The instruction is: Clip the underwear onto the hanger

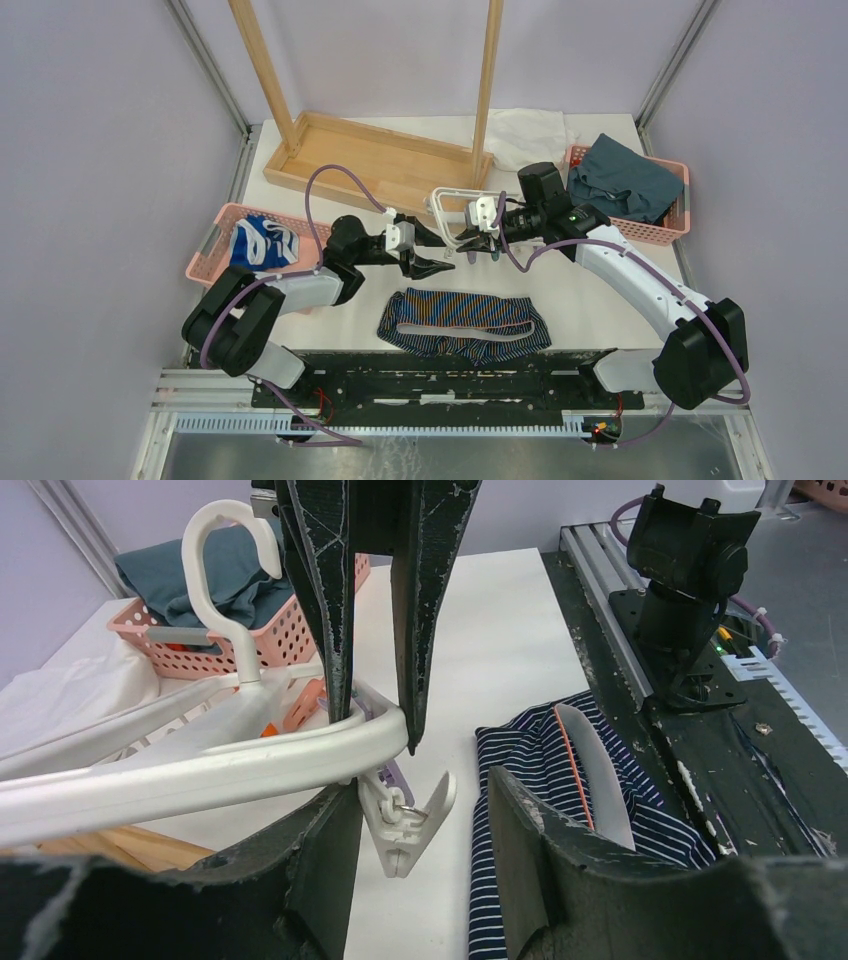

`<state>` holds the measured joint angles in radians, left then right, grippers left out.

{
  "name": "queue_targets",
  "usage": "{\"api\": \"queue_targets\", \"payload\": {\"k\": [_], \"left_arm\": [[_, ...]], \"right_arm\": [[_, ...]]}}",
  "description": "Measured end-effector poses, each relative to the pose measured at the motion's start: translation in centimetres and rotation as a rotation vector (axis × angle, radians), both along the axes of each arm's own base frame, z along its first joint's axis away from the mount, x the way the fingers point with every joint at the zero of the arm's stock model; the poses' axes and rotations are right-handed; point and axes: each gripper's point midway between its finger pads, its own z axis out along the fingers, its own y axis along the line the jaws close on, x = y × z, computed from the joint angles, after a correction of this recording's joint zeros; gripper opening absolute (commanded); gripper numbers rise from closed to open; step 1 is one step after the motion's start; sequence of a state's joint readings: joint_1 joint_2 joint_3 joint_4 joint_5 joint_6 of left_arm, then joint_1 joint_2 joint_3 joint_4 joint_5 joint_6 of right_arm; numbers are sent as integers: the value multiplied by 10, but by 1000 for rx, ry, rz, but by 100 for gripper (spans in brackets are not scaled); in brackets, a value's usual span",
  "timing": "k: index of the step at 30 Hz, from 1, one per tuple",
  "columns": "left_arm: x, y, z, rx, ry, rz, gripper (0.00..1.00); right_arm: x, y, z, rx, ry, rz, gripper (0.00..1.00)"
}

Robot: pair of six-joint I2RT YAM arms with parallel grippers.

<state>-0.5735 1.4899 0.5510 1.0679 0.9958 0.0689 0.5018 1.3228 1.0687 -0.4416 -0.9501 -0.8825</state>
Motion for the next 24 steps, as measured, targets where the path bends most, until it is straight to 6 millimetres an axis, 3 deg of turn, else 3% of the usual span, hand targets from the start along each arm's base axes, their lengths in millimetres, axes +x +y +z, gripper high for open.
{"api": "queue_targets", "payload": {"k": [9, 20, 24], "left_arm": [[2, -1, 2, -1, -1, 2, 49], [3, -1, 3, 1, 3, 5, 34], [4, -1, 3, 1, 3, 8, 24]], "right_arm": [[0, 0, 0, 0, 2, -1, 0], [0, 0, 0, 0, 3, -1, 0], [0, 0, 0, 0, 2, -1, 0]]}}
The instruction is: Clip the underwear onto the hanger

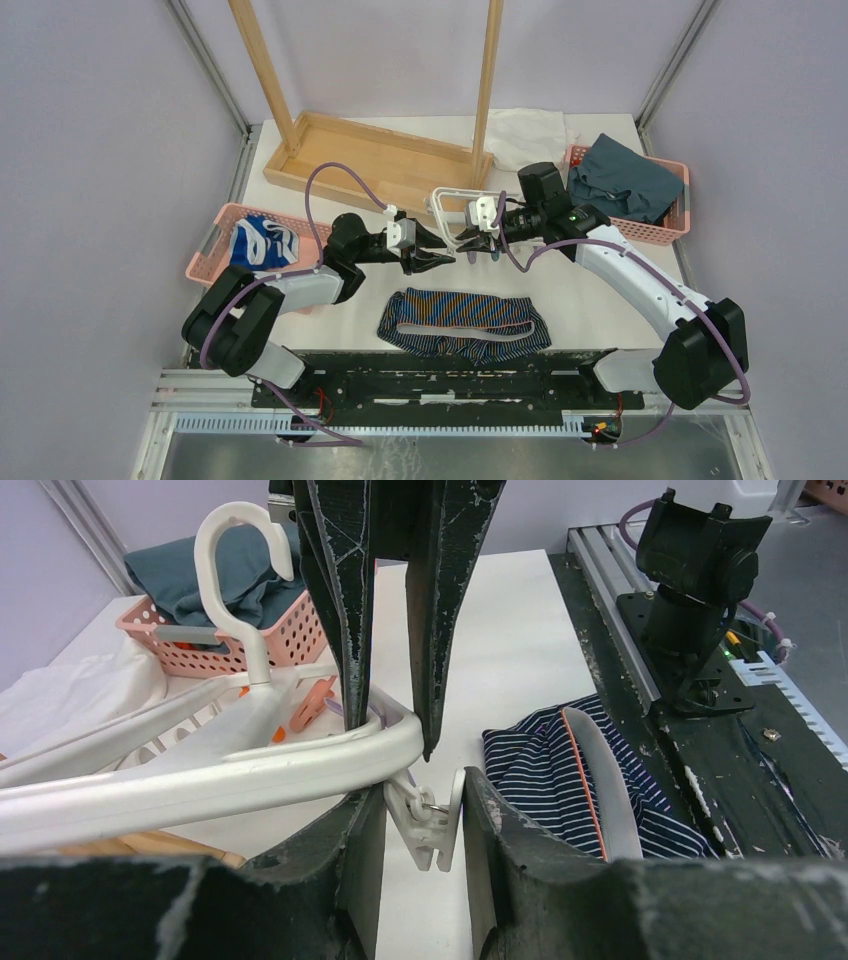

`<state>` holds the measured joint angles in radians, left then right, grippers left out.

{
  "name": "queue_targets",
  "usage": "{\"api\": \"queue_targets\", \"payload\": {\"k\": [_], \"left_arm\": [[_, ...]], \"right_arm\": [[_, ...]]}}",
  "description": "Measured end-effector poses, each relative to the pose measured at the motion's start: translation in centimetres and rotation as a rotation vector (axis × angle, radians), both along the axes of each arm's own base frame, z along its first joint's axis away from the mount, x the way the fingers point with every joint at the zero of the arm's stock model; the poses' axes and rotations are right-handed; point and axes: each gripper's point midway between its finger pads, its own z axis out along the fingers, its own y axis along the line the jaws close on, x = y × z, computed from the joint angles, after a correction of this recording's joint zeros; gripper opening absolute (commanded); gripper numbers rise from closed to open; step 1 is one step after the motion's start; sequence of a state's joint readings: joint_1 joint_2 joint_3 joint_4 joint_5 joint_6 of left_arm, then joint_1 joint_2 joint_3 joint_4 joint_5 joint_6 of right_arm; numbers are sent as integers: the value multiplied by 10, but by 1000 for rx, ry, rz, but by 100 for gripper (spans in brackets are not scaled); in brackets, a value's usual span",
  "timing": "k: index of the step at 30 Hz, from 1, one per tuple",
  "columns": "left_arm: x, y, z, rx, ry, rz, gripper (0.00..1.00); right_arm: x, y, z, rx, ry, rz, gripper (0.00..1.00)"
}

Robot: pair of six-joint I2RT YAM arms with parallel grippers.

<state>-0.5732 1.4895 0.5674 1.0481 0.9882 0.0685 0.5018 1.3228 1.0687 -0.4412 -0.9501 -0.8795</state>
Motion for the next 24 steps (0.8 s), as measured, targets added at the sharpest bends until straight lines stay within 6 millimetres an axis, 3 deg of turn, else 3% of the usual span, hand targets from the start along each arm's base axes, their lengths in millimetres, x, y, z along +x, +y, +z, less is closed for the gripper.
{"api": "queue_targets", "payload": {"k": [4, 6, 18, 24], "left_arm": [[1, 0, 0, 1, 2, 3, 7], [2, 0, -1, 2, 6, 11, 3], [10, 3, 4, -6, 23, 76, 5], [11, 5, 3, -5, 28, 96, 20]], "right_arm": [[0, 0, 0, 0, 0, 0, 0], [0, 0, 0, 0, 0, 0, 0], [1, 0, 1, 4, -5, -2, 0], [1, 0, 1, 4, -4, -2, 0]]}}
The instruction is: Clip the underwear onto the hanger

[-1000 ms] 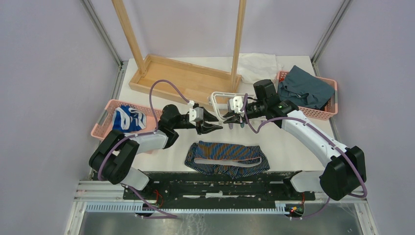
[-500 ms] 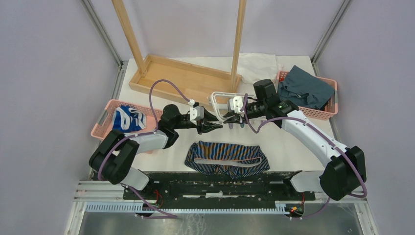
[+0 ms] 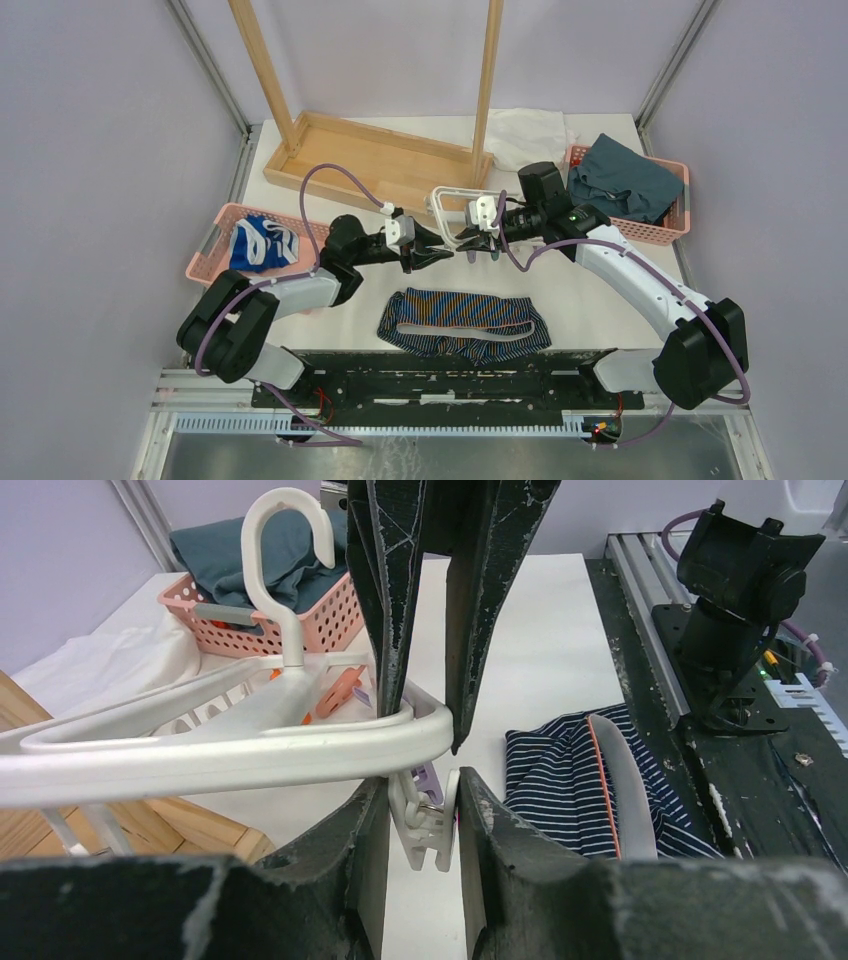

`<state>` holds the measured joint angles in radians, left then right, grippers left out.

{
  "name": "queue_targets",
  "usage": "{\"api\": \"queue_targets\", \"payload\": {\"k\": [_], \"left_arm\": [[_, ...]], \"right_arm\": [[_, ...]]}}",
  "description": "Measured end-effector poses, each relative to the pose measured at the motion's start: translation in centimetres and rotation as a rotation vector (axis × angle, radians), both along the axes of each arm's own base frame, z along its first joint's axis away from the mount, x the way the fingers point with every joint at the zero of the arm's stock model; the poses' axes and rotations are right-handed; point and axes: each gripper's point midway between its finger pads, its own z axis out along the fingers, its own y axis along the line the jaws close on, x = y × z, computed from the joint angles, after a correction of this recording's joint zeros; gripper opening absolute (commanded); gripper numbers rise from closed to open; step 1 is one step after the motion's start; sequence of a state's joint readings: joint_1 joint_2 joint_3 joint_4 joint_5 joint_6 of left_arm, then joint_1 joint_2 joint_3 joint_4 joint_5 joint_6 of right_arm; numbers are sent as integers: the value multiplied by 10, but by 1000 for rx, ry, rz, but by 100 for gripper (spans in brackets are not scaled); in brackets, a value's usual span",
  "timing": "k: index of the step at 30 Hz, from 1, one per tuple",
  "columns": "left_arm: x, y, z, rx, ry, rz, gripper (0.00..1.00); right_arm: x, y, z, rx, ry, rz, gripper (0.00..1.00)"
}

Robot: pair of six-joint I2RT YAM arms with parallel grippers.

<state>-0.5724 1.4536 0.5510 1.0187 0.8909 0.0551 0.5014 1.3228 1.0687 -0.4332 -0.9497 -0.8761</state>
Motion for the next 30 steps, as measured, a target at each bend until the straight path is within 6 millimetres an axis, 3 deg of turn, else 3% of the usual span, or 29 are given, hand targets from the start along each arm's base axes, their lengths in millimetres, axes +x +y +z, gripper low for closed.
{"api": "queue_targets", "payload": {"k": [13, 30], "left_arm": [[-2, 0, 5, -21, 30, -5, 46], [-2, -1, 8, -39, 38, -9, 47]], "right_arm": [[1, 0, 1, 3, -1, -2, 0], [1, 1, 1, 5, -1, -3, 0]]}}
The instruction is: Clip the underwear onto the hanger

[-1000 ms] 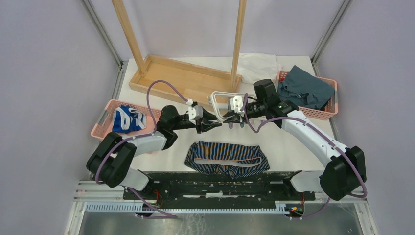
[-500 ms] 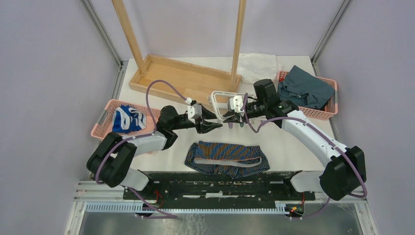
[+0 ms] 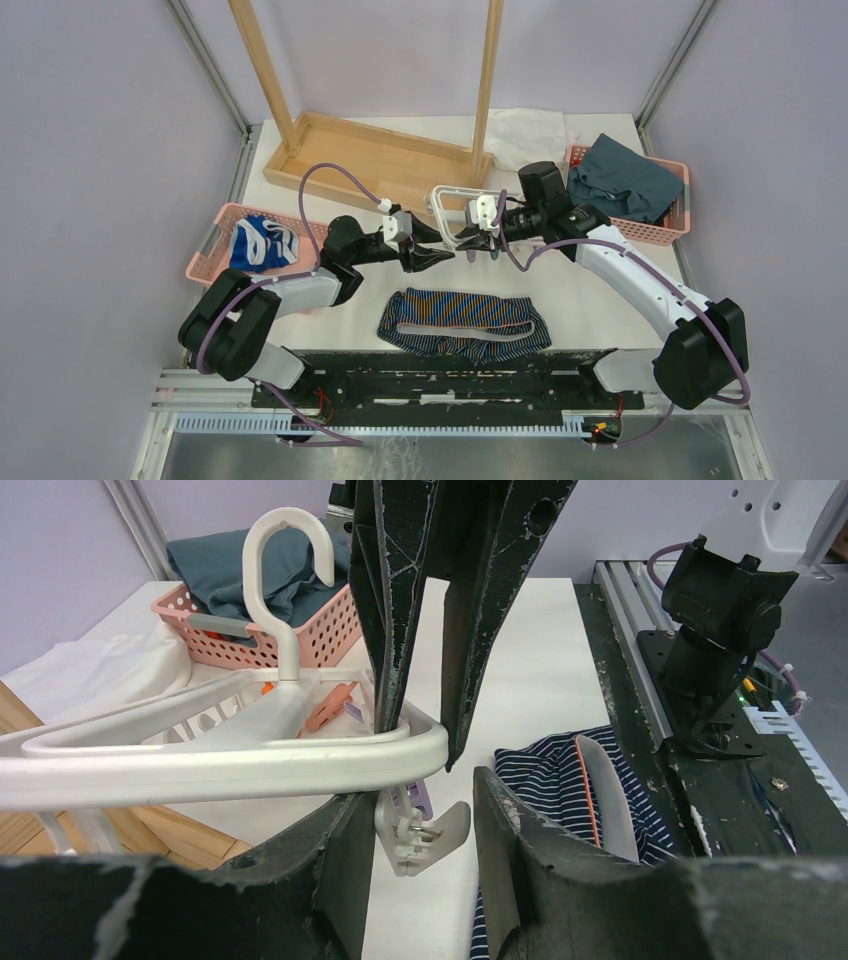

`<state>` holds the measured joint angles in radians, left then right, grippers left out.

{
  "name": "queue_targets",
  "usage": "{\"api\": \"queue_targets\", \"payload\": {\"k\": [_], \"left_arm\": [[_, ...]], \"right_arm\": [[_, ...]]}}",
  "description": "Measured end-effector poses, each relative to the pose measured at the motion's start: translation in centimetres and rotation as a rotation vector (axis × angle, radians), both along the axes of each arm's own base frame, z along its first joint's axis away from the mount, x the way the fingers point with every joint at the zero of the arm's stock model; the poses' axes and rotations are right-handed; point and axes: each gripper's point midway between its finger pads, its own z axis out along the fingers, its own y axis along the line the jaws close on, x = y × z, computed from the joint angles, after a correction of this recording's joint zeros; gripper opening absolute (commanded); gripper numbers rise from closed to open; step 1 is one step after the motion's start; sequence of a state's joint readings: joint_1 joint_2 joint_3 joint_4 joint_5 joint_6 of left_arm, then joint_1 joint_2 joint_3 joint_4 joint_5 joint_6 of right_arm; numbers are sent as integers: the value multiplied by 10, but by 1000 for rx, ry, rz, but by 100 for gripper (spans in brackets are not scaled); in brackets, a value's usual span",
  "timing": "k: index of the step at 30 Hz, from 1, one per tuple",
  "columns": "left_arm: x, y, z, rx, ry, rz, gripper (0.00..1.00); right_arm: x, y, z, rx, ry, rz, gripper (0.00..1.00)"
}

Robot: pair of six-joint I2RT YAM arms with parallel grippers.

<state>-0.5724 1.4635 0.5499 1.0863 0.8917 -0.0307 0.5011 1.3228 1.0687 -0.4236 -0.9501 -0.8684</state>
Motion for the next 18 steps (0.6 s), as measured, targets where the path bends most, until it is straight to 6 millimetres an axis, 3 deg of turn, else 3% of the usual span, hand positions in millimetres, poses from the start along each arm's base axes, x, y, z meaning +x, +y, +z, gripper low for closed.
{"api": "queue_targets", "payload": {"k": [18], "left_arm": [[0, 0, -3, 6, 9, 0, 49]], "right_arm": [[0, 0, 0, 0, 0, 0, 0]]}}
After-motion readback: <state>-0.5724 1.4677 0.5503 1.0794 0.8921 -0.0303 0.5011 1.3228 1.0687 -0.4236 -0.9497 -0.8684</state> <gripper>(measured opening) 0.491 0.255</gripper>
